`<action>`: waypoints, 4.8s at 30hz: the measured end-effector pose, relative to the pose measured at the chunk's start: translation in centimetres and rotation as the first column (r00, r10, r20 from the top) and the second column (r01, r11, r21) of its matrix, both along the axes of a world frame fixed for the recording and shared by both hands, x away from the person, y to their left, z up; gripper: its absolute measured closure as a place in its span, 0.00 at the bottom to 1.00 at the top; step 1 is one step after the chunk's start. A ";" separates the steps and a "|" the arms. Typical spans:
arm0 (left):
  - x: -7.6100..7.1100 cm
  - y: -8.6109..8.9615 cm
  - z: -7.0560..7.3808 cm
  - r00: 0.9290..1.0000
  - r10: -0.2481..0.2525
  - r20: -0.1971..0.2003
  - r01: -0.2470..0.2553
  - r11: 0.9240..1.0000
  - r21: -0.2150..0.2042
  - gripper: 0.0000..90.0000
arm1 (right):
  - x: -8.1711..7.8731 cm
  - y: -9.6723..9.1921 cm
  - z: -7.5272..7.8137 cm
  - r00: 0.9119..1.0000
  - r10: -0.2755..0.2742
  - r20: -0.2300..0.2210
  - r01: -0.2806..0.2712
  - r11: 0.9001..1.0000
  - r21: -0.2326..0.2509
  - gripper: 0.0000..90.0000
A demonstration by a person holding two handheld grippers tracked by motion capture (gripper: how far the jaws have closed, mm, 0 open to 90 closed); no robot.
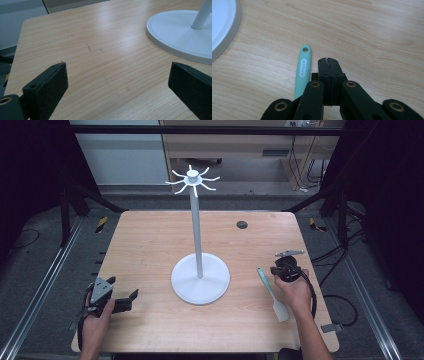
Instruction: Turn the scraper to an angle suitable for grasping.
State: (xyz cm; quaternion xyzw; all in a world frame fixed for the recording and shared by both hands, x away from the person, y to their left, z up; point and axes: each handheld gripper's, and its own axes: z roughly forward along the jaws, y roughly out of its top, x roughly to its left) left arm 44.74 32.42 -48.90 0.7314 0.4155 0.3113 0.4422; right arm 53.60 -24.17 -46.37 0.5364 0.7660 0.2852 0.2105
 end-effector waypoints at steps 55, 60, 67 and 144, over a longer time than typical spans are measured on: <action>0.1 0.4 0.1 1.000 0.011 -0.002 -0.011 1.000 0.001 0.03 | -2.0 5.9 -1.2 0.959 0.266 -0.097 -0.263 0.964 0.041 1.00; 0.1 0.3 0.1 1.000 0.008 -0.003 -0.008 1.000 0.006 0.03 | -1.9 5.7 -0.2 0.958 0.269 -0.104 -0.268 0.963 0.023 1.00; 0.1 0.2 0.1 1.000 0.004 -0.003 -0.003 1.000 0.012 0.03 | -1.2 5.9 0.4 0.951 0.269 -0.152 -0.273 0.962 -0.007 0.94; 0.2 -0.1 0.0 1.000 -0.019 -0.006 0.019 1.000 0.024 0.03 | 2.6 8.9 -0.4 0.867 0.300 -0.398 -0.376 0.918 -0.127 0.82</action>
